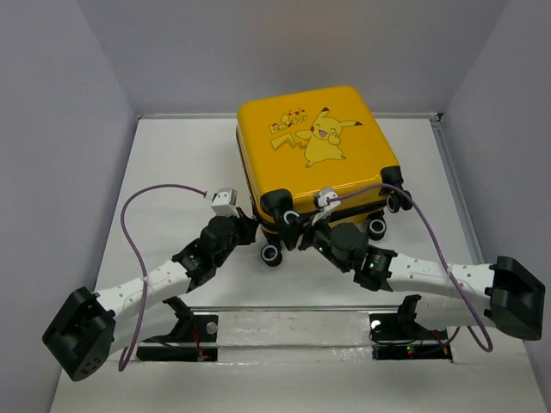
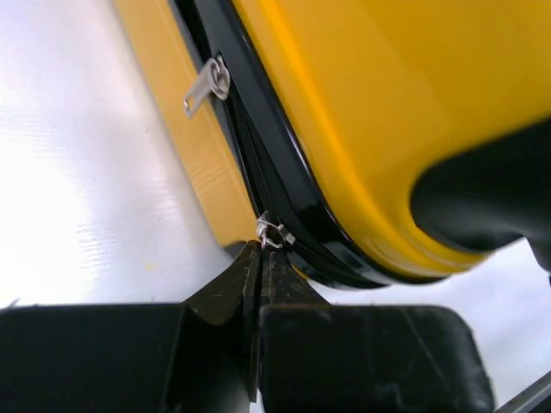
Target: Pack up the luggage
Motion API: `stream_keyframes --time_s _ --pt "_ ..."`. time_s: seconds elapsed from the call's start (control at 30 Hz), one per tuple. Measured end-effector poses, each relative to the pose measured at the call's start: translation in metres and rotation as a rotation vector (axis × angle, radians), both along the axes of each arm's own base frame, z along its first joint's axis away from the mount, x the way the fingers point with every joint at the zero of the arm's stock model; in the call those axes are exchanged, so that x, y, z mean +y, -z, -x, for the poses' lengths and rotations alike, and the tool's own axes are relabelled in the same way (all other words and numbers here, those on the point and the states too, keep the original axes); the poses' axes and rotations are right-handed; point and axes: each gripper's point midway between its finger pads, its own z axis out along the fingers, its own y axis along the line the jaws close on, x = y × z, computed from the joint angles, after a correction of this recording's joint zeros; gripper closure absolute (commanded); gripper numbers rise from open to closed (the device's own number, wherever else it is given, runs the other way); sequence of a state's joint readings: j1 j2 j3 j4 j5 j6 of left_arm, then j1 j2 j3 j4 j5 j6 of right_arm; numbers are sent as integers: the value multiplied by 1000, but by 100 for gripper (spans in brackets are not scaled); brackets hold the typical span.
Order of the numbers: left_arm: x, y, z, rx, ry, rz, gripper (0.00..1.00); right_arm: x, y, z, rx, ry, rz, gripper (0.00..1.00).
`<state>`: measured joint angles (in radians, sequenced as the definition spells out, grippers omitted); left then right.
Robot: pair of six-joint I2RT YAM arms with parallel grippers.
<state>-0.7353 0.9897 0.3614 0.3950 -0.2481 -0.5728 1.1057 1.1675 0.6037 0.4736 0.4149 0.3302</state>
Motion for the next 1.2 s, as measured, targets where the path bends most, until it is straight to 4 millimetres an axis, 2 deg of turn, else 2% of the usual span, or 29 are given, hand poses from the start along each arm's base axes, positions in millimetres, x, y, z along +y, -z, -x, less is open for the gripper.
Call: stream_keyframes --time_s 0.23,0.4,0.53,0.57,0.6,0.63,0.67,0.7,0.73,0.8,0.83,0.9,0.93,0.97,1.03,1.07,1.1,1.13,1.2 --pt "10 0 -13 19 -52 9 94 -3 1 9 11 -36 13 93" --pt "20 1 -30 42 -93 28 94 4 7 13 18 -58 19 93" --pt "27 1 -33 57 -124 54 94 14 7 14 21 -76 7 93" --pt "30 -2 -34 54 -136 60 80 15 6 14 21 -79 2 93" --pt "31 -4 -35 53 -143 62 80 17 4 14 20 -81 -2 93" --pt "34 -7 -35 54 -157 63 63 20 2 13 18 -84 -6 93" --pt "37 -10 -35 51 -173 62 39 23 -2 12 16 -88 -11 93" --pt "42 -14 -36 47 -193 64 39 25 -3 12 14 -90 -11 93" --pt "54 -21 -39 26 -246 58 21 29 -5 11 14 -93 -10 93" --pt "84 -56 -47 -66 -373 104 10 34 -2 10 23 -98 10 93" --pt "98 -84 -48 -133 -427 149 1 38 3 10 33 -104 26 93" --pt "113 -141 -39 -266 -467 243 1 49 9 10 49 -122 47 93" --pt "120 -175 -29 -345 -473 304 1 58 10 9 55 -130 50 93" --pt "126 -202 -19 -407 -475 348 1 65 10 7 59 -137 49 89" --pt "141 -249 7 -516 -473 412 1 79 9 4 67 -149 51 66" --pt "150 -275 23 -578 -471 444 1 88 8 2 71 -156 51 41" --pt "154 -289 32 -611 -468 459 1 94 7 0 74 -160 56 28" --pt "158 -301 39 -638 -466 470 1 101 7 -1 76 -163 63 1" --pt "159 -321 50 -676 -433 460 1 112 2 -2 76 -172 74 0"
